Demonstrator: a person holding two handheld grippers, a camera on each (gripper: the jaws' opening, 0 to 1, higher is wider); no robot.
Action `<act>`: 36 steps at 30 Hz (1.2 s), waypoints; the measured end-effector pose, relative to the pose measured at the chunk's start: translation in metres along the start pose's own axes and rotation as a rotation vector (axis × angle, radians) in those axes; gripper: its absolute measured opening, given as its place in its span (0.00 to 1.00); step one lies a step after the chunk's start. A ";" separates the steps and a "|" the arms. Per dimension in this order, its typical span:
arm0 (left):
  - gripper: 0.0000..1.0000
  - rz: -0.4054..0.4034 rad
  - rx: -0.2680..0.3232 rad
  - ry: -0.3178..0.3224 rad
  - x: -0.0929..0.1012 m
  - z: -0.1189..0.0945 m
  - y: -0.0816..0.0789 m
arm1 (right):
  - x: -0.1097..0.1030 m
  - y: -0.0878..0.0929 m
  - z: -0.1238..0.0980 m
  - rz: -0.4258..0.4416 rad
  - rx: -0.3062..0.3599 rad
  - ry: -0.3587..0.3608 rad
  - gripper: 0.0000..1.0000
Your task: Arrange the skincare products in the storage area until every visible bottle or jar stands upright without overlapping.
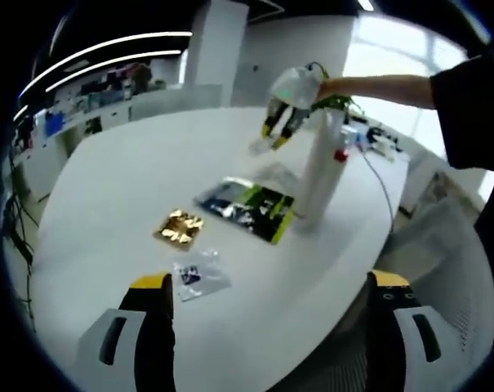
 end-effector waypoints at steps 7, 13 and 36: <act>0.96 0.016 0.015 -0.002 0.003 -0.003 -0.004 | 0.003 0.002 -0.025 0.036 0.009 0.095 0.18; 0.96 0.023 0.025 0.006 0.005 -0.003 -0.006 | 0.000 -0.007 -0.044 0.067 0.034 0.150 0.18; 0.96 0.079 0.044 0.021 0.020 -0.011 -0.015 | -0.043 -0.032 -0.098 0.249 0.156 0.238 0.18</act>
Point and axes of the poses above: the point that each gripper's makers call its tool centre point, and the gripper's own axes: z roughly forward along the fingers, x roughly to its right, y roughly out of its underside, the point moved 3 cm from there along -z, roughly backward along the fingers, and after that the axes turned 1 degree about x, right-handed, at the moved point
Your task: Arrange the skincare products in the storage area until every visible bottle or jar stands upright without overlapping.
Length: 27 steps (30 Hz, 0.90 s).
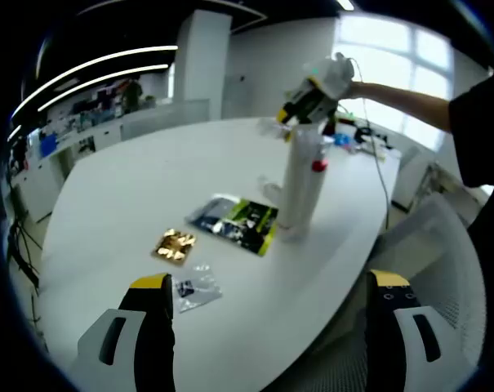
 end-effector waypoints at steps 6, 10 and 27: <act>0.96 0.023 0.006 0.001 0.005 -0.001 -0.004 | -0.008 0.000 -0.011 0.043 0.009 0.017 0.18; 0.96 0.029 0.016 0.004 0.008 -0.003 -0.007 | -0.018 0.001 -0.020 0.086 0.022 0.030 0.18; 0.95 0.065 0.039 0.014 0.014 -0.006 -0.015 | -0.044 -0.012 -0.059 0.264 0.073 0.141 0.18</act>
Point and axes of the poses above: the point that each gripper's makers call its tool centre point, and the gripper's own axes: z roughly forward along the fingers, x roughly to its right, y roughly out of its underside, the point moved 3 cm from there along -z, roughly backward along the fingers, and after that the axes turned 1 degree about x, right-handed, at the moved point
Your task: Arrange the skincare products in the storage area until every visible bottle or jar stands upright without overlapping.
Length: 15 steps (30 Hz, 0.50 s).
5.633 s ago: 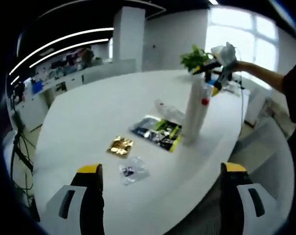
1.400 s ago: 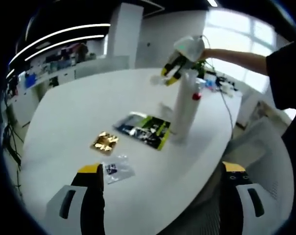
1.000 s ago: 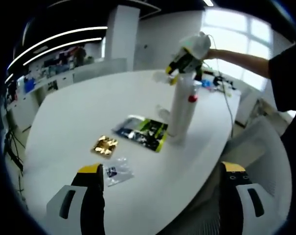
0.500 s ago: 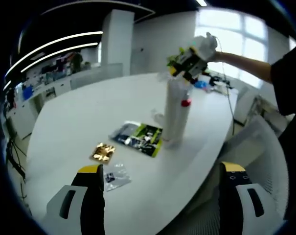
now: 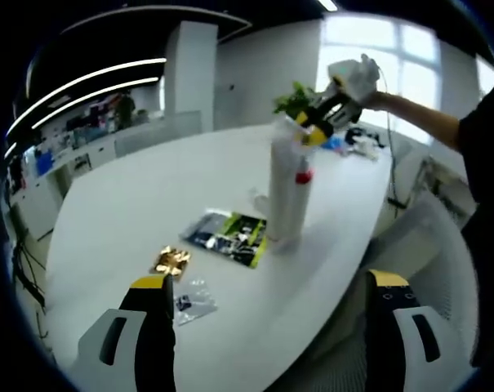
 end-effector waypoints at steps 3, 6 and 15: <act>0.95 0.001 0.004 0.004 0.001 0.000 -0.001 | -0.002 0.000 -0.007 0.029 0.005 0.032 0.18; 0.95 0.003 0.007 0.008 0.003 0.001 -0.002 | -0.008 -0.004 -0.015 0.076 0.041 0.042 0.18; 0.94 0.013 0.012 0.016 0.006 0.001 -0.004 | -0.026 -0.010 -0.025 0.189 0.095 0.080 0.18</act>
Point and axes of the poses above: the point that each gripper's makers call its tool centre point, and the gripper's own axes: z roughly forward along the fingers, x roughly to its right, y roughly out of its underside, the point moved 3 cm from there along -z, roughly backward along the fingers, and after that the axes turned 1 degree about x, right-handed, at the moved point
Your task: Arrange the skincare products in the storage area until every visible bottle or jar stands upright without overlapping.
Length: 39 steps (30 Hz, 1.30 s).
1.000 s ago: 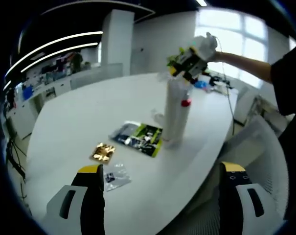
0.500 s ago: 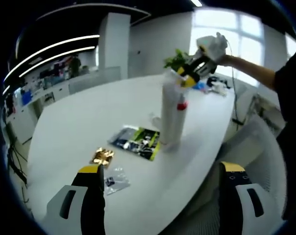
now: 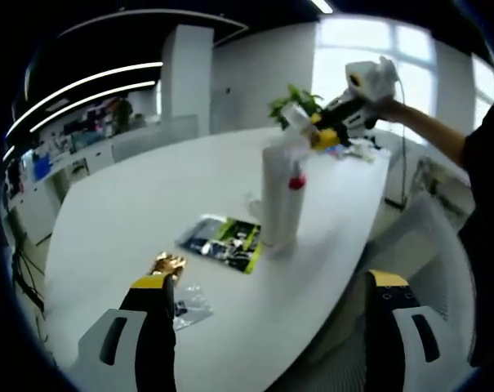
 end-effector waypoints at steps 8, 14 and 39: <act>0.94 0.001 0.018 0.005 0.003 0.000 -0.003 | -0.016 -0.006 -0.013 0.070 0.073 0.043 0.18; 0.92 -0.015 0.024 0.013 0.005 0.002 -0.002 | -0.035 -0.013 -0.024 0.141 0.133 0.065 0.18; 0.65 -0.065 0.202 0.153 0.037 0.019 -0.042 | -0.103 -0.022 0.004 0.333 0.240 -0.015 0.18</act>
Point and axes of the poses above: the point that each gripper's makers call its tool centre point, and the gripper's own axes: z roughly forward along the fingers, x roughly to its right, y roughly out of its underside, the point moved 3 cm from there along -z, roughly backward along the fingers, and after that the axes turned 1 degree about x, right-handed, at the moved point
